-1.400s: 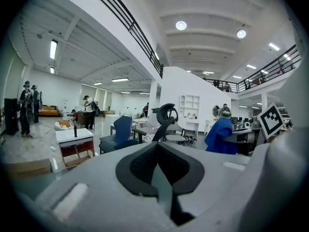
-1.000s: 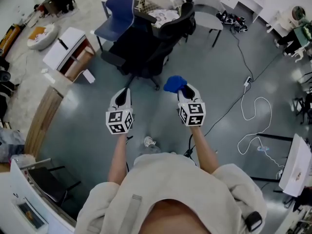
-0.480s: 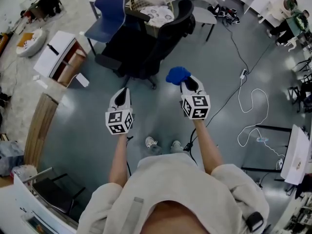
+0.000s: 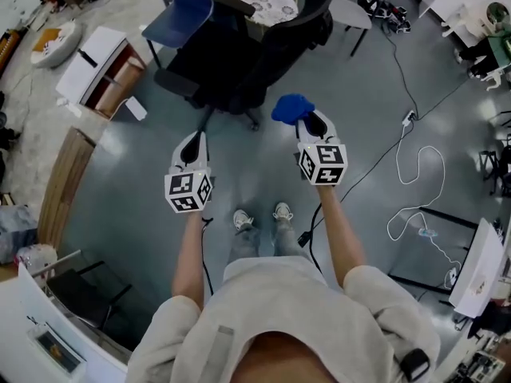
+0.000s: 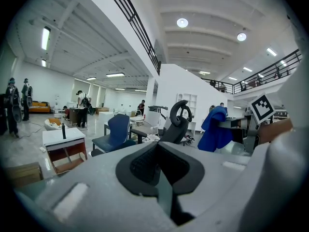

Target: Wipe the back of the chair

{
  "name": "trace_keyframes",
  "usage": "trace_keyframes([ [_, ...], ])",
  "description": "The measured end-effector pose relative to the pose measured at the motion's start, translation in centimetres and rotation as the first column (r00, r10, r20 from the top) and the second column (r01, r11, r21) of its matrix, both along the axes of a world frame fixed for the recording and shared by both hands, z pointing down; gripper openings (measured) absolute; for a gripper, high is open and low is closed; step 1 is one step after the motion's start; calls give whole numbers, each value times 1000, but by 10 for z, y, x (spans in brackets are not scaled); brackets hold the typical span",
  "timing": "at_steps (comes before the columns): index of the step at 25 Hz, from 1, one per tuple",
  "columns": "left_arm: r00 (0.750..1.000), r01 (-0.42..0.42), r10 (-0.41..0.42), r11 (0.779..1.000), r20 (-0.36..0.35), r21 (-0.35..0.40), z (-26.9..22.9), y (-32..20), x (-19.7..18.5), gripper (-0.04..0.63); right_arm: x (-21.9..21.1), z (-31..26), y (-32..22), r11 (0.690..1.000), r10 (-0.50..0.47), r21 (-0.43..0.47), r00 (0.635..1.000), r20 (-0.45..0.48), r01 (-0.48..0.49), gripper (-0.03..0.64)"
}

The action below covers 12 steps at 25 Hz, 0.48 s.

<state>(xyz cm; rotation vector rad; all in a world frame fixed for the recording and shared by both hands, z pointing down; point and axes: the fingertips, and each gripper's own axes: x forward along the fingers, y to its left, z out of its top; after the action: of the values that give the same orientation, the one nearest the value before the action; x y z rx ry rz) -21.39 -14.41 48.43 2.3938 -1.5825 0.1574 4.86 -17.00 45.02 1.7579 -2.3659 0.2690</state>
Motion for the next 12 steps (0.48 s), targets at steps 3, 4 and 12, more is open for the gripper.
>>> trace_keyframes([
  [3,1000,23,-23,1000,16,-14,7,3,15,5,8,6,-5,999,-34,-2,999,17,34,67],
  [4,999,31,-30,999,24,-18,9,5,20,5,10,8,-6,999,-46,-2,999,23,46,67],
  [12,984,171,-169,985,62,-31,18,20,27,5,28,27,-8,992,-125,-16,990,67,126,67],
])
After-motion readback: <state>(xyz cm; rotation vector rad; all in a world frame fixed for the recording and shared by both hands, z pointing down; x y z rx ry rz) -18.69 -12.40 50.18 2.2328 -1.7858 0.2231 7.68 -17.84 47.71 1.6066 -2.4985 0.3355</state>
